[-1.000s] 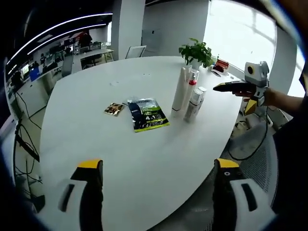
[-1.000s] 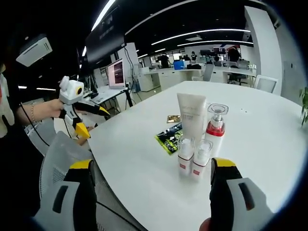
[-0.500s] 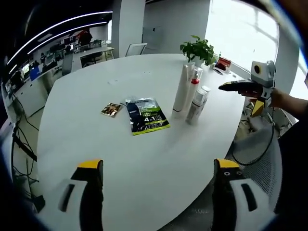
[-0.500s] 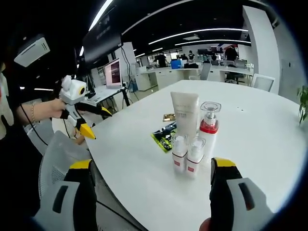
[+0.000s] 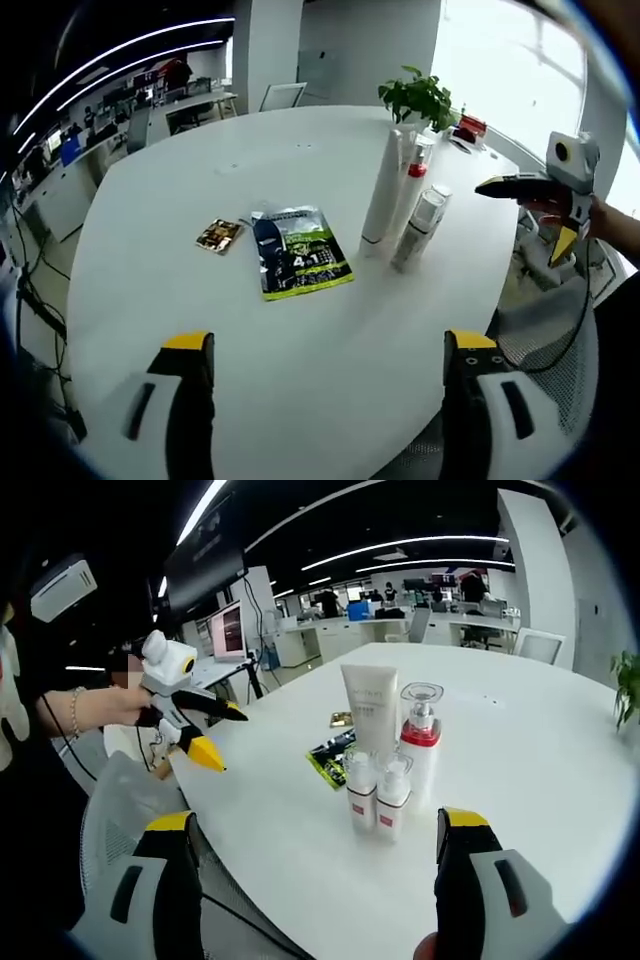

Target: Arrange the skincare products in the storage area until every visible bottle or jar stands upright without overlapping.

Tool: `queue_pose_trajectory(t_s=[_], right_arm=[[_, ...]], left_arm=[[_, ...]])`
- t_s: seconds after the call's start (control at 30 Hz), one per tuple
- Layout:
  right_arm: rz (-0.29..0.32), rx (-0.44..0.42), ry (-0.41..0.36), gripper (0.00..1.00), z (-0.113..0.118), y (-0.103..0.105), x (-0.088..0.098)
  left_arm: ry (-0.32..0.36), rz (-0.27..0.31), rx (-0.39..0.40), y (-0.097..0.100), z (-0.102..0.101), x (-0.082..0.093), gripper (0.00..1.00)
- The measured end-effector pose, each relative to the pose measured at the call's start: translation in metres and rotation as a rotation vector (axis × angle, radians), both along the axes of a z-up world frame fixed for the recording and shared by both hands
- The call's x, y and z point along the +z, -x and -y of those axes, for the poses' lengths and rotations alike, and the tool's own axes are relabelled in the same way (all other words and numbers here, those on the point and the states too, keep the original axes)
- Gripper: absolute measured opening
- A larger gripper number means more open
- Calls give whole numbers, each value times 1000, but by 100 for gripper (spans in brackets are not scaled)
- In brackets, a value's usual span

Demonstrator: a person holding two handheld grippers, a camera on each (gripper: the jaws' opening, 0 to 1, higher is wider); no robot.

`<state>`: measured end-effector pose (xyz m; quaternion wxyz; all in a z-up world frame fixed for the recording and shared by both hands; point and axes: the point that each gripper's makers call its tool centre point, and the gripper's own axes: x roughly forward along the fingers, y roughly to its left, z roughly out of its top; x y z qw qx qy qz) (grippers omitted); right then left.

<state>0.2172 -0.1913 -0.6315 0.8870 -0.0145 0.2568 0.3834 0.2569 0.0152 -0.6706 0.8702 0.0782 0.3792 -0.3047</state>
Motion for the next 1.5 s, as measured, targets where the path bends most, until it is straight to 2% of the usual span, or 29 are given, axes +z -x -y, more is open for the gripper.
queue_pose_trajectory(t_s=[0.2, 0.5, 0.67, 0.97, 1.5], right_arm=[[-1, -19, -10, 99, 2, -2, 2], [-14, -47, -15, 99, 9, -5, -4], [-27, -64, -9, 99, 14, -5, -11], [-38, -106, -39, 99, 22, -9, -10], [-56, -133, -38, 98, 31, -15, -15]], left_arm=[[-11, -10, -21, -11, 16, -10, 93], [-19, 2, 1, -38, 31, -21, 93], [-24, -6, -14, -51, 38, -27, 93], [-39, -24, -20, -75, 50, -38, 94], [-92, -62, -16, -114, 67, -65, 93]])
